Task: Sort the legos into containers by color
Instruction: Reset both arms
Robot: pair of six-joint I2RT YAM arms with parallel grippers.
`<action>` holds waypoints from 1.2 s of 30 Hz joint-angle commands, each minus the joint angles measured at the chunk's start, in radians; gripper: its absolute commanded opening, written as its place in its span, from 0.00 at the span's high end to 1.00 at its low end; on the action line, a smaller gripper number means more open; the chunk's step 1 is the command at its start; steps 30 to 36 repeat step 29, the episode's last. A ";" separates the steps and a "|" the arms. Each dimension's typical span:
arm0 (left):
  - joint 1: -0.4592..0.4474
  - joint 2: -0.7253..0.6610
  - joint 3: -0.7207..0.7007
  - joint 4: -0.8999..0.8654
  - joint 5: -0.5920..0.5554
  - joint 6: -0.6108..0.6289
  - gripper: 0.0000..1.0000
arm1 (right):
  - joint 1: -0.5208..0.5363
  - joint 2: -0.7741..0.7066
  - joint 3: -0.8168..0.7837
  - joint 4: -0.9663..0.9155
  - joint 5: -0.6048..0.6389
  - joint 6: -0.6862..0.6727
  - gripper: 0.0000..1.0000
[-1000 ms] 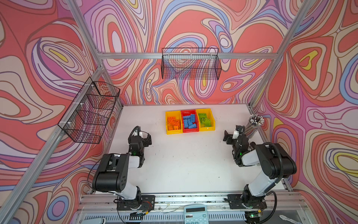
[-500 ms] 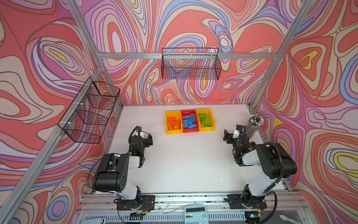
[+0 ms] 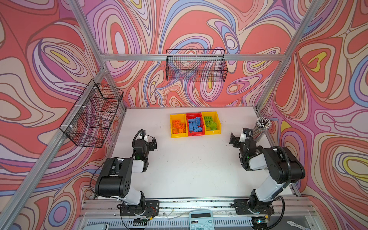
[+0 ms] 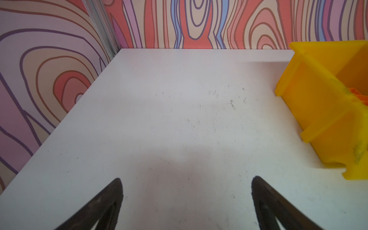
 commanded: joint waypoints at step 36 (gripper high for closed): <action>0.004 -0.001 -0.002 0.014 0.010 -0.006 0.00 | -0.002 0.000 0.009 0.016 -0.004 -0.004 0.02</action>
